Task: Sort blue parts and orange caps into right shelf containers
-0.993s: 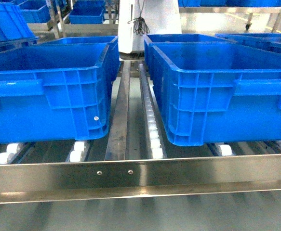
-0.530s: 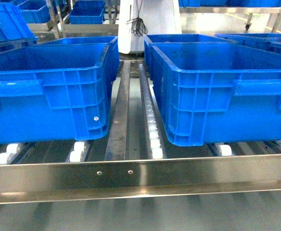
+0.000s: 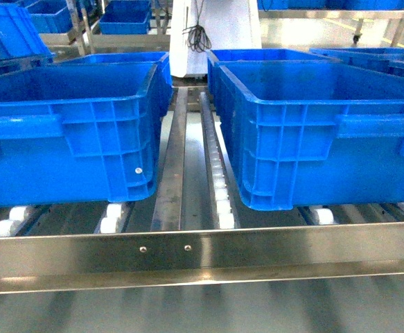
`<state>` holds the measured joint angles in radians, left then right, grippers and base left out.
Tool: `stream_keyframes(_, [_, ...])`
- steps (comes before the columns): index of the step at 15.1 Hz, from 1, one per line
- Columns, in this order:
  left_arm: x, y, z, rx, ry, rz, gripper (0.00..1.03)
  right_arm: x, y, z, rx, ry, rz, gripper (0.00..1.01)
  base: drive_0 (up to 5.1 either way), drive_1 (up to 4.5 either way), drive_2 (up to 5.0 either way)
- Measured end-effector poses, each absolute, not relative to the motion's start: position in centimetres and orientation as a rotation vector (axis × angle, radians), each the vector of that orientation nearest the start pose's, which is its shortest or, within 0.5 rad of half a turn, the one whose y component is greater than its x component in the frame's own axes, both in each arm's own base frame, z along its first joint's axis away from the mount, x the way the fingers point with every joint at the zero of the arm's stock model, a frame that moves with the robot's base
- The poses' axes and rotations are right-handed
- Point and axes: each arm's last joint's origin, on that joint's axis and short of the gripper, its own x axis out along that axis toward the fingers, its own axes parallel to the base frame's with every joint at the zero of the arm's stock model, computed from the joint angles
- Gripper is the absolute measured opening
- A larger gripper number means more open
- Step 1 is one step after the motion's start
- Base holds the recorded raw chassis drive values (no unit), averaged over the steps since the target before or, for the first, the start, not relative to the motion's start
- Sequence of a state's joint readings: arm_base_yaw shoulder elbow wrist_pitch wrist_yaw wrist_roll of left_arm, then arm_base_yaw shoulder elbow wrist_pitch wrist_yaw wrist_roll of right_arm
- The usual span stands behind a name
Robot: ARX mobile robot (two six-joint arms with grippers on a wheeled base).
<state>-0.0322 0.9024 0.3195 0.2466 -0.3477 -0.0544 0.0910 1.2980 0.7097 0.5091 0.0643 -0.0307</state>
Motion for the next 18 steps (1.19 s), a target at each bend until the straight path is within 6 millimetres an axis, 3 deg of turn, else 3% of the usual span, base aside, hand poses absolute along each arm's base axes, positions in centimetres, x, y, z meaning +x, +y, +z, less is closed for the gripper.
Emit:
stream_keyframes(2, [18.4, 0.4, 19.5, 0.010, 0.323, 0.321, 0.45, 30.3, 2.6, 26.5, -0.034, 0.101, 0.028, 0.42, 0.0, 0.00, 0.0])
stream_keyframes(3, [18.4, 0.4, 19.5, 0.010, 0.323, 0.321, 0.45, 32.5, 2.8, 26.6, -0.037, 0.113, 0.019, 0.42, 0.0, 0.00, 0.0])
stream_keyframes(4, [18.4, 0.4, 19.5, 0.010, 0.323, 0.321, 0.45, 35.9, 3.1, 26.7, -0.043, 0.142, 0.009, 0.42, 0.0, 0.00, 0.0])
stream_keyframes(6, [18.4, 0.4, 19.5, 0.010, 0.323, 0.321, 0.45, 42.1, 3.8, 25.7, -0.046, 0.185, -0.015, 0.63, 0.0, 0.00, 0.0])
stream_keyframes(7, [18.4, 0.4, 19.5, 0.011, 0.323, 0.321, 0.45, 43.2, 3.9, 25.0, -0.036, 0.185, -0.007, 0.74, 0.0, 0.00, 0.0])
stream_keyframes(8, [18.4, 0.4, 19.5, 0.011, 0.323, 0.322, 0.45, 42.4, 3.9, 24.1, -0.034, 0.191, -0.004, 0.86, 0.0, 0.00, 0.0])
stream_keyframes(9, [18.4, 0.4, 19.5, 0.010, 0.323, 0.321, 0.45, 40.3, 3.4, 24.8, -0.024, 0.135, 0.011, 1.00, 0.0, 0.00, 0.0])
stream_keyframes(11, [18.4, 0.4, 19.5, 0.010, 0.323, 0.321, 0.45, 34.8, 2.5, 26.7, -0.010, 0.007, 0.032, 0.98, 0.0, 0.00, 0.0])
stream_keyframes(12, [18.4, 0.4, 19.5, 0.010, 0.323, 0.321, 0.45, 31.7, 2.1, 26.2, -0.014, -0.013, 0.039, 0.98, 0.0, 0.00, 0.0])
stream_keyframes(15, [18.4, 0.4, 19.5, 0.010, 0.323, 0.321, 0.45, 24.1, 1.6, 20.6, -0.100, 0.099, 0.041, 0.98, 0.0, 0.00, 0.0])
stream_keyframes(16, [18.4, 0.4, 19.5, 0.010, 0.323, 0.321, 0.45, 22.7, 1.5, 19.6, -0.129, 0.119, 0.027, 0.98, 0.0, 0.00, 0.0])
stream_keyframes(18, [18.8, 0.3, 20.0, 0.067, 0.207, 0.302, 0.45, 22.6, 1.4, 19.4, -0.151, 0.123, 0.023, 0.98, 0.0, 0.00, 0.0])
